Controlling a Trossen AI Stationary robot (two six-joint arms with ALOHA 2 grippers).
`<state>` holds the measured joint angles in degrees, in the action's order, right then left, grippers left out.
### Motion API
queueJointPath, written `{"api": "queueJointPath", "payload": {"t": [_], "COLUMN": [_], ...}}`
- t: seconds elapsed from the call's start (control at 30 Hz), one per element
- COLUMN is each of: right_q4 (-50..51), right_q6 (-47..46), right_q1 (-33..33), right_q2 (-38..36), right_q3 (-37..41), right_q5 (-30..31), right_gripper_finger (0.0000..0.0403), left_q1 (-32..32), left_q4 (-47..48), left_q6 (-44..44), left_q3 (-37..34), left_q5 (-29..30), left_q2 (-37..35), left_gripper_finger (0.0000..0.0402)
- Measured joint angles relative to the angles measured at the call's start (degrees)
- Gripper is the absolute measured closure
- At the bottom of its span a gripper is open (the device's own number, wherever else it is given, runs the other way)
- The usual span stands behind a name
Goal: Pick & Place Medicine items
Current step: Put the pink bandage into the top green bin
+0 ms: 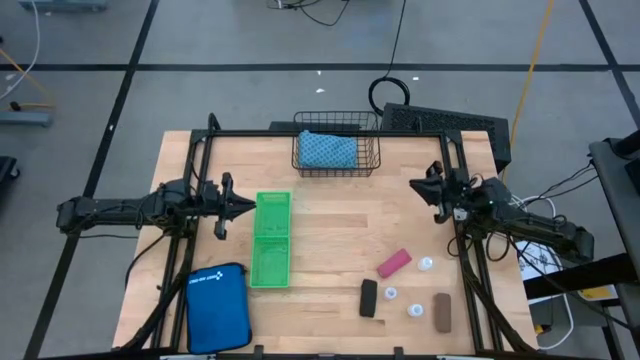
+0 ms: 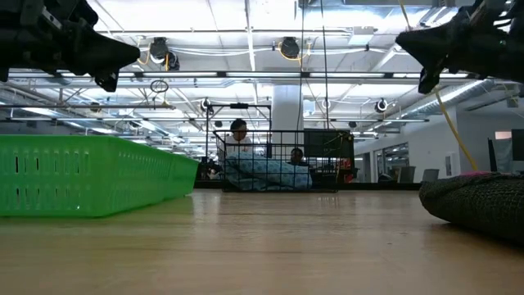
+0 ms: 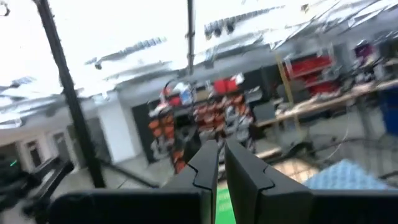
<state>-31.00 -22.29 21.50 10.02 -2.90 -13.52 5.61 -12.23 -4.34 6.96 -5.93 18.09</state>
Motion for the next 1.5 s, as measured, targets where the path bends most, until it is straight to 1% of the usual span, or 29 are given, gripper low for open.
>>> {"api": "queueJointPath", "payload": {"t": [0.07, 0.3, 0.37, 0.4, 0.47, 0.53, 0.6, 0.67, 0.77, 0.83, 0.87, 0.93, 1.0, 1.07, 1.1, 1.17, 1.4, 1.5], "right_q4": [-1.1, -2.0, -5.7, -9.1, -16.9, -23.3, -24.7, -22.3, -15.1, -4.5, 3.3, 21.0, 39.7, 53.2, 57.6, 60.9, 61.7, 61.7], "right_q6": [-0.6, -8.9, -10.1, -10.2, -9.9, -8.1, -3.8, 2.1, 7.3, 8.3, 8.6, 10.1, 11.0, 10.3, 9.6, 9.1, 9.2, 8.2], "right_q1": [0.0, -0.2, -0.3, -0.7, -2.5, -5.3, -8.9, -12.8, -18.0, -20.6, -21.9, -24.3, -26.8, -29.3, -30.5, -32.8, -38.9, -40.6], "right_q2": [0.0, 0.3, 1.1, 1.7, 3.3, 5.7, 8.4, 12.3, 19.1, 23.4, 25.4, 28.6, 31.6, 35.0, 36.4, 39.1, 48.5, 52.5], "right_q3": [0.0, 0.0, 0.0, 0.0, -0.2, -1.1, -2.4, -5.4, -11.5, -16.7, -20.0, -27.2, -34.4, -39.3, -40.7, -41.7, -39.6, -38.0], "right_q5": [0.0, -0.2, -0.4, -1.0, -3.8, -5.0, -6.0, -6.1, -5.9, -5.9, -5.4, -1.2, 5.8, 13.1, 15.5, 16.6, 13.4, 13.2], "right_gripper_finger": [0.0384, 0.0385, 0.0380, 0.0375, 0.0357, 0.0329, 0.0293, 0.0252, 0.0190, 0.0157, 0.0145, 0.0128, 0.0122, 0.0123, 0.0126, 0.0132, 0.0138, 0.0139], "left_q1": [0.0, 0.0, 0.0, 0.0, 0.0, 0.0, 0.0, 0.0, 0.0, 0.0, 0.0, 0.0, 0.0, 0.0, 0.0, 0.0, 0.0, 0.0], "left_q4": [0.0, 0.0, 0.0, 0.0, 0.0, 0.0, 0.0, 0.0, 0.0, 0.0, 0.0, 0.0, 0.0, 0.0, 0.0, 0.0, 0.0, 0.0], "left_q6": [0.0, 0.0, 0.0, 0.0, 0.0, 0.0, 0.0, 0.0, 0.0, 0.0, 0.0, 0.0, 0.0, 0.0, 0.0, 0.0, 0.0, 0.0], "left_q3": [0.0, 0.0, 0.0, 0.0, 0.0, 0.0, 0.0, 0.0, 0.0, 0.0, 0.0, 0.0, 0.0, 0.0, 0.0, 0.0, 0.0, 0.0], "left_q5": [0.0, 0.0, 0.0, 0.0, 0.0, 0.0, 0.0, 0.0, 0.0, 0.0, 0.0, 0.0, 0.0, 0.0, 0.0, 0.0, 0.0, 0.0], "left_q2": [0.0, 0.0, 0.0, 0.0, 0.0, 0.0, 0.0, 0.0, 0.0, 0.0, 0.0, 0.0, 0.0, 0.0, 0.0, 0.0, 0.0, 0.0], "left_gripper_finger": [0.0362, 0.0362, 0.0362, 0.0362, 0.0362, 0.0362, 0.0362, 0.0362, 0.0362, 0.0362, 0.0362, 0.0362, 0.0362, 0.0362, 0.0362, 0.0362, 0.0362, 0.0362]}}
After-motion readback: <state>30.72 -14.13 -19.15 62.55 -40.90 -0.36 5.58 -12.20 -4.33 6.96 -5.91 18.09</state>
